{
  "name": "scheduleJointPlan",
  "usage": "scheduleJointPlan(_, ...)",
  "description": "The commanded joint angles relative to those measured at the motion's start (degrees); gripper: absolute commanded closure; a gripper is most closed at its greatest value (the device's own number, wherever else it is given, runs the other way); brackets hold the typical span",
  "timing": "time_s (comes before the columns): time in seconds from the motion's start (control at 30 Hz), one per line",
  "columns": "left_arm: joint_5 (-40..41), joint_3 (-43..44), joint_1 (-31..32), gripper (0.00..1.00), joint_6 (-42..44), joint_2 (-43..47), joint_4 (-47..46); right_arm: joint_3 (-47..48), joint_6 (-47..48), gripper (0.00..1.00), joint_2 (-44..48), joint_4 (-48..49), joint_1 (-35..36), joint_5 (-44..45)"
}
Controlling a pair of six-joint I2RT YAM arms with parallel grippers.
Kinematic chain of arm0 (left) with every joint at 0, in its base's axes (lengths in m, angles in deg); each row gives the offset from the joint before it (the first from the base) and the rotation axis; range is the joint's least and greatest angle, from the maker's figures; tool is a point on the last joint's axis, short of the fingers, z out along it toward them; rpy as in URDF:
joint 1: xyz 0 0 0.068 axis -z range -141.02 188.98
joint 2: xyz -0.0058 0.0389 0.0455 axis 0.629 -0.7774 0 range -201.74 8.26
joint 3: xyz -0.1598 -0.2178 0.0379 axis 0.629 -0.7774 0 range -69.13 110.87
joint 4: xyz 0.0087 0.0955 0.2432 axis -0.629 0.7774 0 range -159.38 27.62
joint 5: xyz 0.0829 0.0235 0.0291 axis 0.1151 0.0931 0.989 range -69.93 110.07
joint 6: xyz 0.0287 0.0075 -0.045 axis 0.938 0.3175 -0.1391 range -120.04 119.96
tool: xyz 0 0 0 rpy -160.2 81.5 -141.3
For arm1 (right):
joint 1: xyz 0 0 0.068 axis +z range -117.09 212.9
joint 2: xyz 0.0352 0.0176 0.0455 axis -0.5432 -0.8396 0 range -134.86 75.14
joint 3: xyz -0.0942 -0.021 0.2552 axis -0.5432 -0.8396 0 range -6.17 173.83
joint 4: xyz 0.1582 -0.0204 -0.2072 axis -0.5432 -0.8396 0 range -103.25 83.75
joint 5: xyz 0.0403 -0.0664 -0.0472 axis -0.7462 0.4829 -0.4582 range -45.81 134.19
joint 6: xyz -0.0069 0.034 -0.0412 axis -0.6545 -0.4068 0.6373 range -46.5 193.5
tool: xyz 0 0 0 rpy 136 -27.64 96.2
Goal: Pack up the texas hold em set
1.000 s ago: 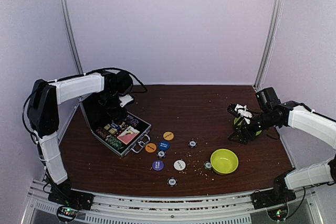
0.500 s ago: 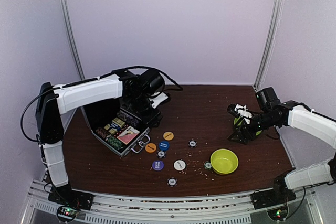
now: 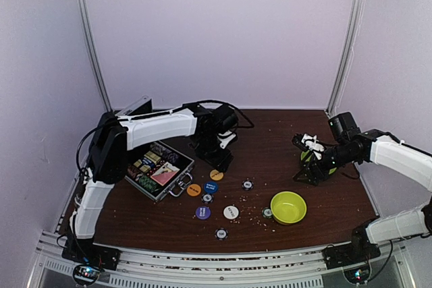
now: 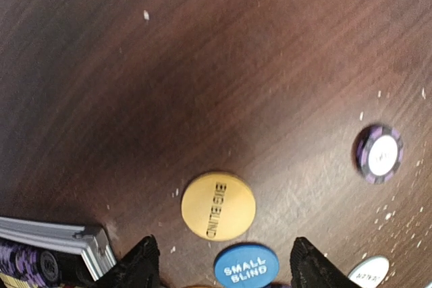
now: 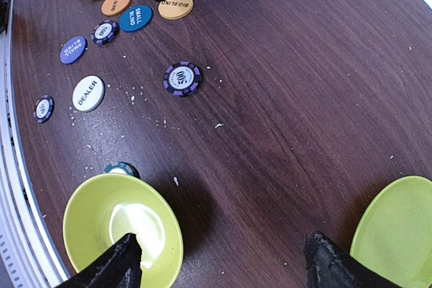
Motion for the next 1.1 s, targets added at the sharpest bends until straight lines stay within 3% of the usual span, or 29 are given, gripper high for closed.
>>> scheduleJointPlan(0.0,1.12,4.85,0.13,0.31,-2.03,-3.53,2.04,1.69,0.72,0.16,0.18,-0.69,0.37,0.3)
scheduleJointPlan(0.63,1.52,6.6,0.04,0.29,-2.85,-9.06,3.3,1.81,0.86,0.16,-0.35,-0.88,0.38,0.6)
scheduleJointPlan(1.07,-0.87,8.12,-0.05,0.43,-2.23,-11.1,4.97,1.8,1.11,0.17,-0.79,-1.05,0.38,0.86)
